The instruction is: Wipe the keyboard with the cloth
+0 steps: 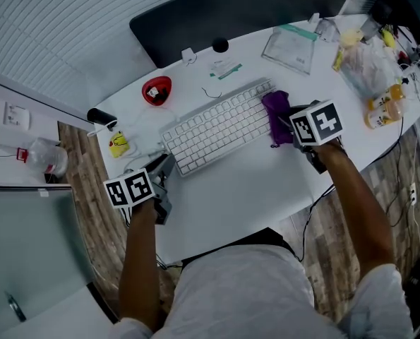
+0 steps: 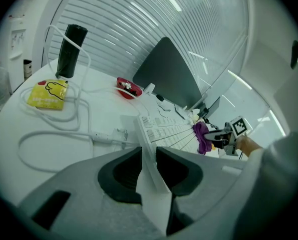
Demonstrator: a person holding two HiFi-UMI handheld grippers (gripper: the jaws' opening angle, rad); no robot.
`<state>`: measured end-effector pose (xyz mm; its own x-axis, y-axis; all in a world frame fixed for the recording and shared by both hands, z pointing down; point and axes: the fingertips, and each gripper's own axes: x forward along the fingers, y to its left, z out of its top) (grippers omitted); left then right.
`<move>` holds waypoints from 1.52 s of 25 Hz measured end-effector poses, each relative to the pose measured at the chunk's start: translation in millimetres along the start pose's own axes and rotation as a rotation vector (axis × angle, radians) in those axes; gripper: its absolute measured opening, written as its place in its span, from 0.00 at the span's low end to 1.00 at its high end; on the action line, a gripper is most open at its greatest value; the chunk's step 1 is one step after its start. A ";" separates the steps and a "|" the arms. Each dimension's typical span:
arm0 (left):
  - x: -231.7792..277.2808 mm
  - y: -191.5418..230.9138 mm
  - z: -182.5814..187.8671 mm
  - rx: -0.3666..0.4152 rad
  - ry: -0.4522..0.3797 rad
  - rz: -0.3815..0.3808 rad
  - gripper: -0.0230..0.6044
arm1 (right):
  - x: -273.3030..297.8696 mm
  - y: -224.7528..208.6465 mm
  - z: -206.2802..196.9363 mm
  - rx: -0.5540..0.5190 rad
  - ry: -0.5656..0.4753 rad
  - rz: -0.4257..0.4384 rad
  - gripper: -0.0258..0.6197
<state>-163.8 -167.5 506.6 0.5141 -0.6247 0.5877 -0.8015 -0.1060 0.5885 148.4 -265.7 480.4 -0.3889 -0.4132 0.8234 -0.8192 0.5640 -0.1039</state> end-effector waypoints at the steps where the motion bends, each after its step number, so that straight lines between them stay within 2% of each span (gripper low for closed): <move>1: -0.1 0.0 0.0 0.001 0.000 0.003 0.20 | -2.1 -9.4 -1.1 0.006 0.001 -0.012 0.17; 6: -0.4 -0.5 0.2 0.006 0.002 0.017 0.20 | -10.3 -40.8 -5.0 0.030 -0.001 -0.052 0.17; 11: -0.2 -0.8 0.0 0.026 -0.001 0.035 0.20 | -17.2 -52.4 -5.0 0.046 -0.023 -0.069 0.17; 17: -4.9 -5.7 0.8 0.070 0.001 0.048 0.19 | -37.3 -26.6 9.0 0.047 -0.130 -0.009 0.17; 23: -20.0 -22.3 15.7 0.112 -0.057 0.031 0.19 | -63.0 16.5 30.8 0.059 -0.261 0.052 0.17; 29: -36.9 -59.2 42.7 0.197 -0.173 -0.038 0.19 | -83.4 68.8 56.6 0.049 -0.427 0.149 0.17; 34: -53.1 -111.4 70.0 0.326 -0.328 -0.158 0.17 | -103.0 118.6 77.8 0.060 -0.596 0.261 0.17; 38: -68.4 -153.4 84.5 0.438 -0.430 -0.235 0.14 | -116.7 156.9 85.5 0.051 -0.681 0.343 0.17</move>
<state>-101.8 -173.9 329.2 0.5960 -0.7901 0.1434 -0.7793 -0.5261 0.3405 29.2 -190.1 320.3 -0.7857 -0.5795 0.2165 -0.6175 0.7132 -0.3317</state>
